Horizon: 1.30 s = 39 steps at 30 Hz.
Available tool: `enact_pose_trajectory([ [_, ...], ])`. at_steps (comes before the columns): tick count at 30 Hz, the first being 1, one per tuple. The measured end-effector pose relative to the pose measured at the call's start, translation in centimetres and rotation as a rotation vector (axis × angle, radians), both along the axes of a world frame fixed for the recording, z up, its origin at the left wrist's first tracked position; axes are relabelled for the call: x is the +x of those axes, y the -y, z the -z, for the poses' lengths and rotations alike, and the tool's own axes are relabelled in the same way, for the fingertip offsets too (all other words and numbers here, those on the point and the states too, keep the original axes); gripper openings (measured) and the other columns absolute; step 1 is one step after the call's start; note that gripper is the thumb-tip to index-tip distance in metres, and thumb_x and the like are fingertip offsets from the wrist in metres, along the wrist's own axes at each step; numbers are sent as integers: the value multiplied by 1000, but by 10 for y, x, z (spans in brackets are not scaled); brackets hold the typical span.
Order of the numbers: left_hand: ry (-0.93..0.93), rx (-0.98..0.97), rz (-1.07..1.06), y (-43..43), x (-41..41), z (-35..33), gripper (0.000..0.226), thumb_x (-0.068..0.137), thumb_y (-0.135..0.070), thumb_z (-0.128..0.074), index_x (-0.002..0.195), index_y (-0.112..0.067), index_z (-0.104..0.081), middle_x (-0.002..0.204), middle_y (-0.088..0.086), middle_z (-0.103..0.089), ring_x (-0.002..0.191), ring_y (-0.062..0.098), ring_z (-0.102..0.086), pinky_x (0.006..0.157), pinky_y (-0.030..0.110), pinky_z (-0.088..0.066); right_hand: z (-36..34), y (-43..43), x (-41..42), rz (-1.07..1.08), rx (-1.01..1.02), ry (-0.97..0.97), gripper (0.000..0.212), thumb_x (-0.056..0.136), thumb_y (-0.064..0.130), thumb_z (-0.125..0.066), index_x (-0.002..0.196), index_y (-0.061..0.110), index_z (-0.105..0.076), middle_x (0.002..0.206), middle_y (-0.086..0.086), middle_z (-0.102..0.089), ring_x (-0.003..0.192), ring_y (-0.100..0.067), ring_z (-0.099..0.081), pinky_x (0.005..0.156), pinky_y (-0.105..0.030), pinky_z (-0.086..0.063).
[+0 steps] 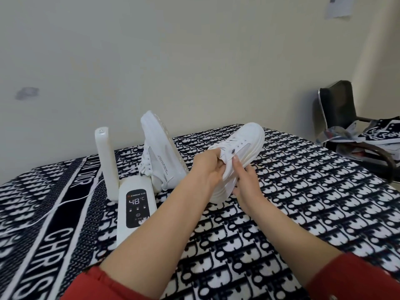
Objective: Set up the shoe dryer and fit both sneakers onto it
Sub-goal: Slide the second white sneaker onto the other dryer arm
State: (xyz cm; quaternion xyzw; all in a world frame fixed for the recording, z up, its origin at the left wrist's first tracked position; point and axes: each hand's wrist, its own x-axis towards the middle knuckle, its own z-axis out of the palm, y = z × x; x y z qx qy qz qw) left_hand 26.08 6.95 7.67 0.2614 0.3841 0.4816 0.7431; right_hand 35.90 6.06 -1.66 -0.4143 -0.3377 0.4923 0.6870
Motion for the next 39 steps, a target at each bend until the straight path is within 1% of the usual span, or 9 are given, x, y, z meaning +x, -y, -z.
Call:
enact_pose_trajectory([
  [6, -222, 174, 108, 18, -22, -5, 21, 95, 5, -44, 81, 4, -60, 80, 18, -66, 69, 24, -64, 64, 30, -59, -2, 2, -7, -41, 4, -160, 49, 96, 39, -55, 131, 5, -53, 126, -18, -64, 117, -31, -62, 105, -50, -44],
  [11, -1139, 690, -27, 23, -52, 1, 12, 80, -10, -56, 73, -11, -65, 67, 1, -69, 57, 14, -64, 55, 31, -56, 0, 7, -9, -94, -27, -176, 41, 99, 37, -45, 126, 10, -60, 119, -15, -69, 110, -31, -66, 94, -45, -52],
  [13, -1271, 791, -84, 26, -60, 7, 14, 76, -16, -60, 89, -21, -58, 73, -8, -59, 59, 6, -54, 50, 25, -41, 1, 9, -10, -118, -59, -174, 37, 100, 40, -41, 117, 17, -65, 108, -11, -74, 98, -27, -71, 79, -39, -57],
  [16, -1297, 806, 10, 22, -64, 21, 38, 76, -22, -65, 112, -24, -53, 99, -5, -55, 70, 3, -53, 57, 24, -42, 2, 14, -10, -179, -109, -150, 42, 101, 43, -35, 118, 17, -64, 102, -10, -76, 89, -24, -74, 65, -34, -58],
  [19, -1375, 863, -37, 24, -64, 33, 22, 84, -22, -60, 106, -20, -62, 101, -3, -64, 77, 11, -59, 67, 29, -50, -1, 18, -12, -212, -147, -79, 47, 102, 44, -33, 122, 14, -63, 105, -12, -75, 89, -25, -73, 67, -34, -58],
  [25, -1347, 876, -254, 30, -62, 44, 15, 89, -13, -53, 85, -8, -67, 81, 5, -67, 73, 22, -59, 70, 43, -50, -5, 27, -16, -170, -273, 297, 62, 94, 64, -34, 131, 20, -57, 129, -6, -62, 117, -24, -57, 100, -46, -47],
  [29, -1337, 887, -355, 32, -61, 44, 16, 89, -13, -51, 83, -9, -65, 79, 4, -67, 72, 21, -58, 66, 42, -49, -13, 37, -9, 155, 21, 777, 59, 90, 63, -46, 126, 17, -56, 110, 9, -59, 94, 5, -58, 69, -5, -44],
  [35, -1292, 933, -396, 32, -59, 41, 17, 91, -16, -51, 84, -12, -66, 77, 1, -66, 70, 20, -58, 65, 38, -48, -22, 39, -9, 253, 140, 1071, 19, 91, 32, -56, 99, 19, -66, 81, 7, -66, 59, 1, -55, 52, -12, -37],
  [39, -1160, 916, -323, 33, -65, 39, 17, 92, -23, -59, 81, -17, -70, 70, 0, -67, 68, 21, -61, 64, 34, -48, -33, 36, -10, 441, 202, 1198, 31, 97, 29, -50, 70, 13, -52, 57, 5, -49, 49, -8, -39, 48, -26, -24],
])
